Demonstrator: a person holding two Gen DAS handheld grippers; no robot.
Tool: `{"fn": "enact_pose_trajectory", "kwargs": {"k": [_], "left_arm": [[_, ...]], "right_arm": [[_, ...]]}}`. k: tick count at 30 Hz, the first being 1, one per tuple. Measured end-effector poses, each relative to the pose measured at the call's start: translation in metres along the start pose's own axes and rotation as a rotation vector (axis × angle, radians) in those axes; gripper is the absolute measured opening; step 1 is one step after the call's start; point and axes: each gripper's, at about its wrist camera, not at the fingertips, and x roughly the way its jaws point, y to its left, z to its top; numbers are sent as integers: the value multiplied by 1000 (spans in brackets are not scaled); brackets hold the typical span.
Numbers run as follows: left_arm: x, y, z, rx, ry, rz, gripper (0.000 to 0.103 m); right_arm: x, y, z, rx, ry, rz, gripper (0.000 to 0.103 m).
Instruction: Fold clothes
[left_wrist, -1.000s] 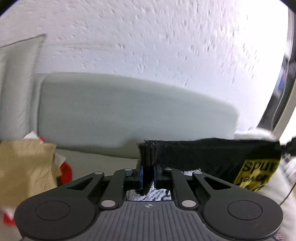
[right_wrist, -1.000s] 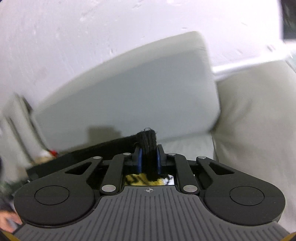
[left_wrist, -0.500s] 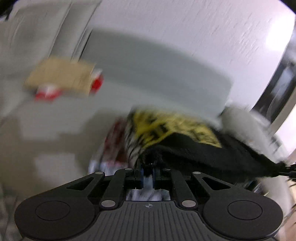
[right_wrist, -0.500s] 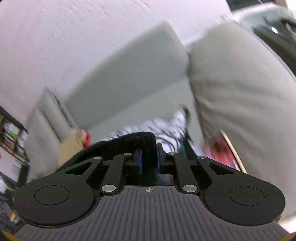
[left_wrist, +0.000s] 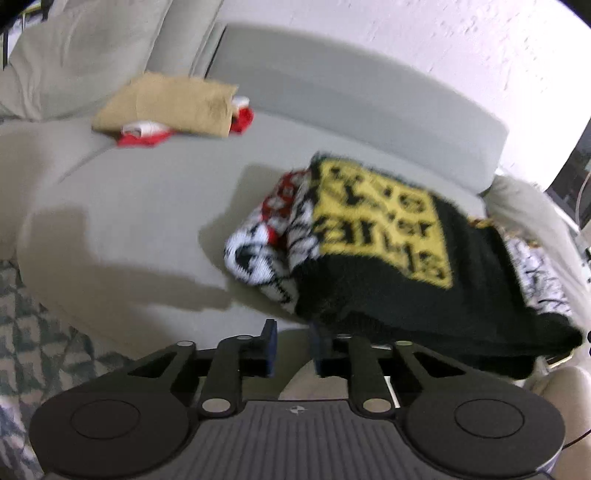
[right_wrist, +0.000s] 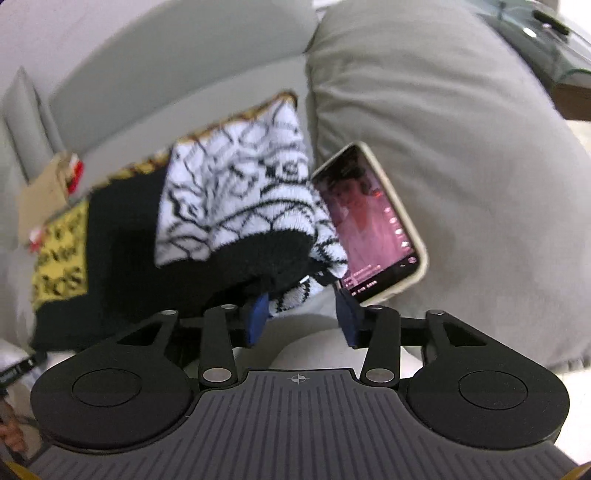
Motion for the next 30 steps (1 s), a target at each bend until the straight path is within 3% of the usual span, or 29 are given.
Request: {"fn": "enact_pose_trajectory", "kwargs": {"k": [2, 5, 8, 12, 13, 14, 15, 17, 18, 19, 20, 22, 26, 28, 30], "left_arm": [[0, -13, 5, 18, -35, -28, 25], [10, -47, 14, 78, -93, -86, 29], [38, -85, 19, 164, -120, -83, 50], [83, -121, 17, 263, -153, -80, 51], [92, -126, 15, 302, -173, -62, 50], [101, -130, 12, 348, -190, -4, 48], [111, -132, 12, 377, -185, 69, 37], [134, -114, 19, 300, -69, 206, 11], [141, -101, 24, 238, -19, 229, 11], [140, -90, 28, 182, 2, 201, 12], [137, -84, 32, 156, 18, 178, 12], [130, -73, 38, 114, 48, 135, 12], [105, -69, 41, 101, 78, 61, 11], [89, -79, 47, 103, 56, 24, 20], [81, -96, 59, 129, 12, 3, 30]], "right_arm": [[-11, 6, 1, 13, -47, 40, 58], [-27, 15, 3, 30, -120, 99, 58], [-16, 43, 12, -35, -198, 111, 58], [29, 77, 19, -102, -257, 46, 59], [40, 82, 18, -108, -273, 63, 59], [52, 86, 17, -115, -291, 87, 59], [62, 91, 17, -136, -309, 110, 59], [84, 107, 18, -254, -309, 65, 59], [101, 112, 22, -324, -240, -20, 57], [119, 116, 26, -392, -160, -112, 51], [126, 109, 29, -370, -119, -116, 51], [121, 94, 40, -271, -82, -71, 47], [100, 87, 42, -213, -43, -44, 48], [79, 83, 44, -169, -48, -9, 55], [59, 80, 48, -140, -112, 31, 62]]}}
